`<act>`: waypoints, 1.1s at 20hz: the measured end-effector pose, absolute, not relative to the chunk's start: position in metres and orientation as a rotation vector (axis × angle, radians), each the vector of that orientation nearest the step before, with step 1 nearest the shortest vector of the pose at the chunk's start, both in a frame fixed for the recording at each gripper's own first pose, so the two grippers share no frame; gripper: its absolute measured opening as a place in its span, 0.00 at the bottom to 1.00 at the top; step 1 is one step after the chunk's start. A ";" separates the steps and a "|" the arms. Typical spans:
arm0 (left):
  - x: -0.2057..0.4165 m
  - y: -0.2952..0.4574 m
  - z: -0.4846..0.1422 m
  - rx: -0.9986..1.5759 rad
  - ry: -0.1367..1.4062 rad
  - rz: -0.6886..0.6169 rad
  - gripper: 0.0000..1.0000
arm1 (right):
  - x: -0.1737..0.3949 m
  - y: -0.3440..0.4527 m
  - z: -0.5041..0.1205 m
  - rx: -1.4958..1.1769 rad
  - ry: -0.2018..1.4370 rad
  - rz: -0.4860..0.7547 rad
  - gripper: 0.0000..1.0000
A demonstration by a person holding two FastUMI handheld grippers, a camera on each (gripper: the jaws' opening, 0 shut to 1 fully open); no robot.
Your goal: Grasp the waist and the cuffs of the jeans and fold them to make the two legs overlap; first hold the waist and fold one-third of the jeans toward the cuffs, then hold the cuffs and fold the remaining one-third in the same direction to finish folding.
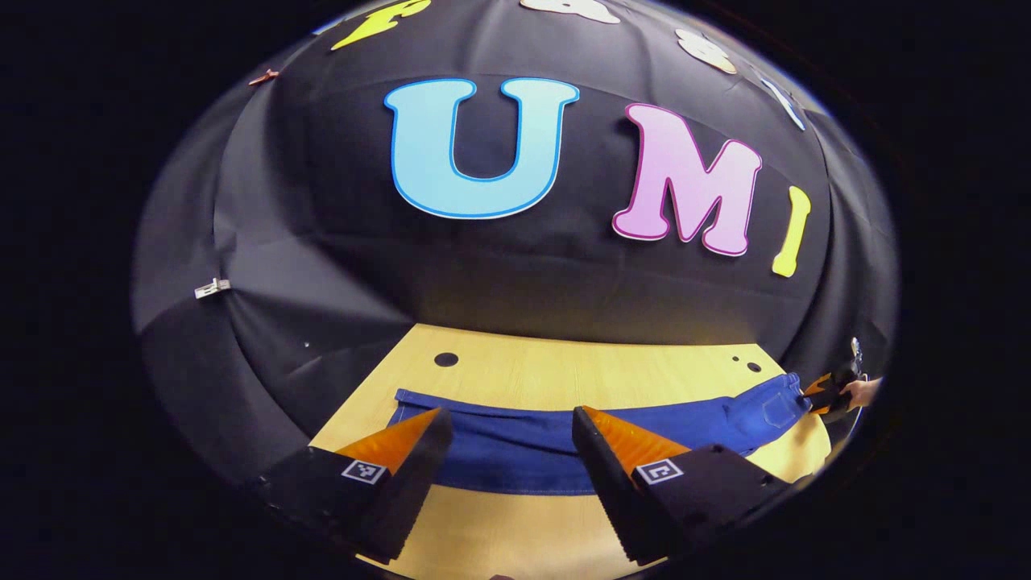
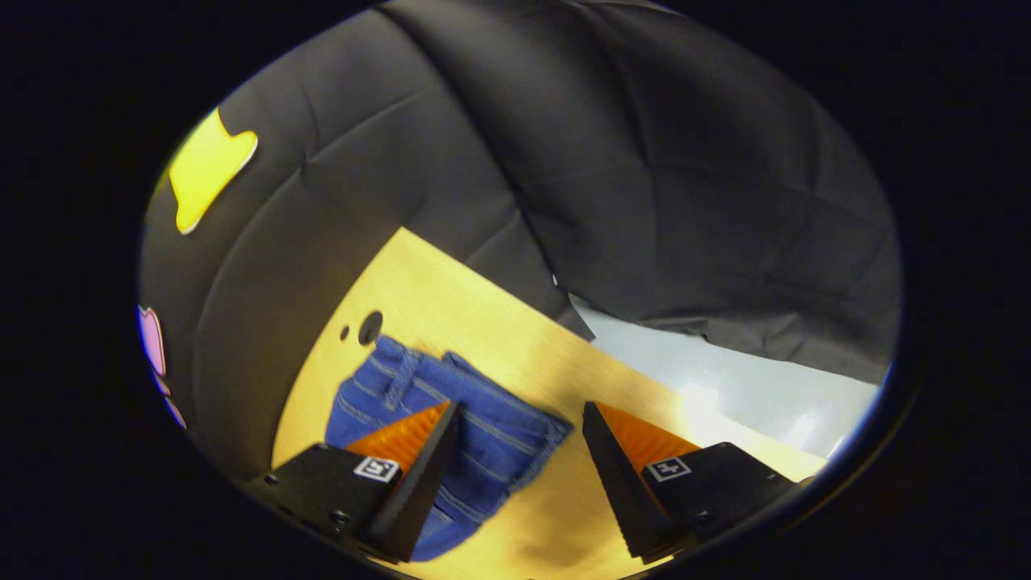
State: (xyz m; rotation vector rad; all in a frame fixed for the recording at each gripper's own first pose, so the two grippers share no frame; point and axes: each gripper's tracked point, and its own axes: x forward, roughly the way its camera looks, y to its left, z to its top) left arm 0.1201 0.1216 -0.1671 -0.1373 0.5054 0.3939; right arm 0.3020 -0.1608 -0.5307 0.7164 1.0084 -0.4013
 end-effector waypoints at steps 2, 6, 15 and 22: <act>0.115 0.115 -0.171 -0.156 0.510 0.418 0.97 | 0.301 -0.157 -0.539 0.667 1.033 -0.378 0.74; 0.103 0.110 -0.170 -0.172 0.499 0.420 0.97 | 0.306 -0.146 -0.537 0.600 1.023 -0.336 0.00; 0.062 0.146 -0.159 -0.178 0.480 0.426 0.97 | 0.326 -0.108 -0.433 0.544 0.871 -0.166 0.05; 0.042 0.159 -0.163 -0.225 0.463 0.414 0.97 | 0.346 0.080 -0.310 0.547 0.733 0.150 0.05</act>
